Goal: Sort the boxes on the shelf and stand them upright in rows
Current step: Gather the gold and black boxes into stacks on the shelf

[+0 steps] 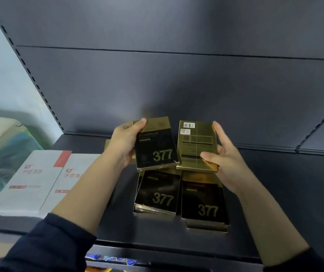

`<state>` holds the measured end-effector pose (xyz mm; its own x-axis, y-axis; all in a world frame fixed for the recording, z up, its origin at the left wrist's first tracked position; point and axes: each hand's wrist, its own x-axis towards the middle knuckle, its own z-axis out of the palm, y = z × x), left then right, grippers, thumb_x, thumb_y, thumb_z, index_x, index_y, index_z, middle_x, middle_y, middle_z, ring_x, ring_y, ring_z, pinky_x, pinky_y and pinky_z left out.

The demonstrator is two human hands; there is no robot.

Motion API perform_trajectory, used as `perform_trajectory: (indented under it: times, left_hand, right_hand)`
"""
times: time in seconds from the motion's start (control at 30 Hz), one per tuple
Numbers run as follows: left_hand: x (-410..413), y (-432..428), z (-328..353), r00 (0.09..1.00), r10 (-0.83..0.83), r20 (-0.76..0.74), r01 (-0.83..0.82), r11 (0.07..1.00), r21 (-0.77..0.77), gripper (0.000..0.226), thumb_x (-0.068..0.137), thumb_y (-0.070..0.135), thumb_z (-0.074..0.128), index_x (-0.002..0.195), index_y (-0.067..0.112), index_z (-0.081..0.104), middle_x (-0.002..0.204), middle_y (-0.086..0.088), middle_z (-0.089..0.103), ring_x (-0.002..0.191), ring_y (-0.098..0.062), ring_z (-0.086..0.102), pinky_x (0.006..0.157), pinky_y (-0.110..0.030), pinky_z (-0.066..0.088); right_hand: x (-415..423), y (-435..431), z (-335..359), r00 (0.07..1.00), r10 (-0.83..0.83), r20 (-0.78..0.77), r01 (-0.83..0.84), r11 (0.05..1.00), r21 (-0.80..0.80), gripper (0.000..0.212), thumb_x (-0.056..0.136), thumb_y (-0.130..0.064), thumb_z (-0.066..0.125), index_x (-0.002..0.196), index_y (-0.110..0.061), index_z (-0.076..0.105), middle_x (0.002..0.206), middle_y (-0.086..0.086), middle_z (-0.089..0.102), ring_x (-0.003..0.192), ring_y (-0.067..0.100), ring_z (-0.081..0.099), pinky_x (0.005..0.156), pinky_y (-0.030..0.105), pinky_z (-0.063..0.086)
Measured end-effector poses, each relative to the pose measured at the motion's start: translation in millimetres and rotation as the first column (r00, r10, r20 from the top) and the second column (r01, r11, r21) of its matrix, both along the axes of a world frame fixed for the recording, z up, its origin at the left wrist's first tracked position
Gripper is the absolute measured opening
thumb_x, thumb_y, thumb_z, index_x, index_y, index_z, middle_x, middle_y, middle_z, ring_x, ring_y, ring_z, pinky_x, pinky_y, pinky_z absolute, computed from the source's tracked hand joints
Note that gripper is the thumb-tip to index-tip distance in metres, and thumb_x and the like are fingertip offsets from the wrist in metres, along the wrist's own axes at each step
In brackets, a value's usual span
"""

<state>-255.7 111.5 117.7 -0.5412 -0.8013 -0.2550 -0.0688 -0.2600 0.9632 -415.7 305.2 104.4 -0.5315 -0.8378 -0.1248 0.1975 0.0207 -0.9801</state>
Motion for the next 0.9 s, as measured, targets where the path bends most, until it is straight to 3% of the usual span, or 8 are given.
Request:
perform_trajectory:
  times: [0.1,0.3,0.5,0.6,0.73,0.9]
  left_hand:
    - [-2,12,-2,0.998,-0.050,0.024,0.050,0.999,-0.005,0.040,0.090,0.039,0.064,0.114,0.008,0.064,0.098,-0.011,0.070,0.104,-0.032,0.067,0.101,-0.052,0.048]
    - [0,23,-2,0.999,-0.051,0.015,0.052,0.994,-0.094,0.022,0.094,0.033,0.060,0.112,0.023,0.067,0.107,-0.010,0.070,0.106,-0.028,0.066,0.094,-0.045,0.051]
    - [5,24,-2,0.999,-0.038,0.018,0.041,0.983,-0.178,0.019,0.097,0.035,0.054,0.103,0.027,0.070,0.104,-0.010,0.071,0.108,-0.033,0.064,0.094,-0.054,0.051]
    - [5,25,1,0.999,-0.029,0.012,0.031,0.988,-0.151,0.024,0.099,0.036,0.050,0.100,0.024,0.071,0.097,-0.007,0.070,0.100,-0.028,0.064,0.096,-0.057,0.049]
    - [4,28,1,0.999,-0.036,0.007,0.036,0.991,-0.126,0.027,0.099,0.038,0.048,0.101,0.023,0.071,0.097,-0.007,0.071,0.100,-0.027,0.064,0.099,-0.058,0.048]
    - [4,33,-2,0.999,-0.029,0.023,0.031,0.995,-0.093,0.026,0.099,0.038,0.050,0.101,0.024,0.073,0.101,-0.008,0.072,0.109,-0.032,0.064,0.101,-0.057,0.048]
  right_hand:
    - [6,10,-3,1.000,0.000,-0.017,0.000,1.000,0.023,0.090,0.088,0.014,0.054,0.151,-0.040,0.020,0.126,0.006,0.067,0.114,0.023,0.065,0.097,0.046,0.052]
    - [12,28,-8,0.999,-0.012,-0.039,0.013,0.999,0.036,0.089,0.087,0.011,0.058,0.151,-0.041,0.021,0.125,0.004,0.068,0.116,0.022,0.064,0.102,0.050,0.048]
    - [4,39,-12,0.999,-0.042,0.033,0.042,0.999,-0.004,0.087,0.090,0.007,0.056,0.150,-0.044,0.018,0.125,0.007,0.067,0.115,0.025,0.065,0.097,0.049,0.051]
    - [0,41,-11,0.996,-0.054,0.064,0.055,0.998,-0.012,0.067,0.092,0.000,0.056,0.147,-0.032,0.035,0.124,0.008,0.068,0.112,0.027,0.067,0.092,0.047,0.054]
    - [3,40,-8,0.991,-0.115,0.061,0.113,0.993,0.033,0.030,0.097,-0.013,0.052,0.126,-0.016,0.059,0.114,0.007,0.072,0.102,0.023,0.071,0.077,0.036,0.059]
    - [3,41,-9,0.983,-0.180,0.021,0.177,0.979,0.101,0.026,0.099,-0.025,0.049,0.116,-0.013,0.065,0.109,0.010,0.073,0.100,0.026,0.071,0.085,0.043,0.056]
